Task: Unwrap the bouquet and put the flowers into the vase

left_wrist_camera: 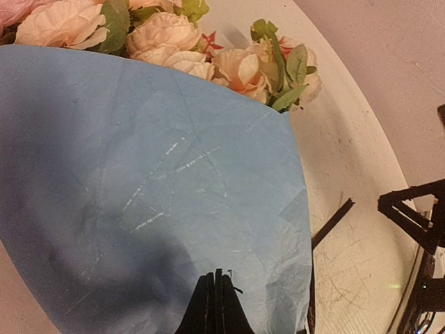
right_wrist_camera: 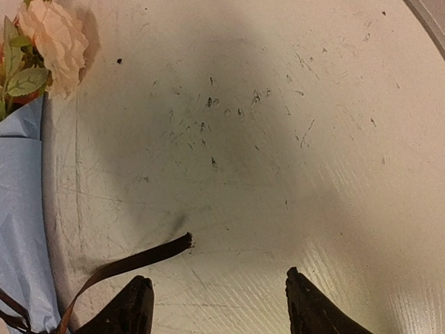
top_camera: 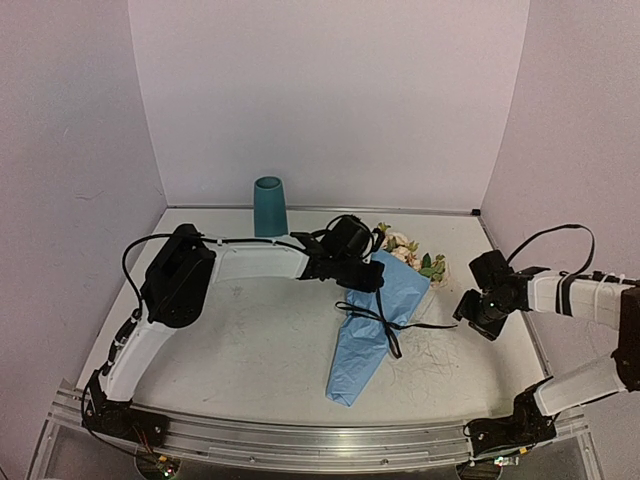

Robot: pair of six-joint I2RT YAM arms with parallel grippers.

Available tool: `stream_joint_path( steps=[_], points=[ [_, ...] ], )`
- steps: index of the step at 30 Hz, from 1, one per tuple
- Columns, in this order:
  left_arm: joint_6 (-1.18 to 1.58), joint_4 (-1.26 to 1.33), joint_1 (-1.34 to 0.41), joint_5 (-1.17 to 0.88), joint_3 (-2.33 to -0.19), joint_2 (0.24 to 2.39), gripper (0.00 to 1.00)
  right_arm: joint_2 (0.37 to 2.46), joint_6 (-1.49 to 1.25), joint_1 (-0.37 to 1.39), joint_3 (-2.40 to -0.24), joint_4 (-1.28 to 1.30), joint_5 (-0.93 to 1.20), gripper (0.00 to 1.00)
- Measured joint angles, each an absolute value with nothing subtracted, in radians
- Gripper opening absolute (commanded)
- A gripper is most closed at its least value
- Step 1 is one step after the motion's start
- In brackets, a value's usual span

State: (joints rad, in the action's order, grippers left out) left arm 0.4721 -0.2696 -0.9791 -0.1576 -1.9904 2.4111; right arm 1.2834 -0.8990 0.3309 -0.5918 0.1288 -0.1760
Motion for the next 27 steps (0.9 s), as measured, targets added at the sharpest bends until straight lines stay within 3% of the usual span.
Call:
stream_joint_path(
  steps=[7,17,23,25,27],
  points=[
    [0.477,-0.254,-0.979,-0.239,-1.976,2.400,0.00,1.378,-0.917,0.331,-0.606,0.107,-0.165,0.61],
    [0.478,-0.243,-0.979,-0.268,-1.928,2.396,0.00,1.529,-0.914,0.334,-0.694,0.066,-0.146,0.48],
    [0.477,-0.243,-0.979,-0.269,-1.915,2.376,0.00,1.561,-0.924,0.346,-0.701,0.045,-0.139,0.46],
    [0.475,-0.242,-0.979,-0.271,-1.915,2.369,0.00,1.565,-0.930,0.351,-0.704,0.038,-0.140,0.42],
    [0.474,-0.242,-0.979,-0.271,-1.915,2.361,0.00,1.571,-0.936,0.356,-0.708,0.031,-0.142,0.30]
  ],
)
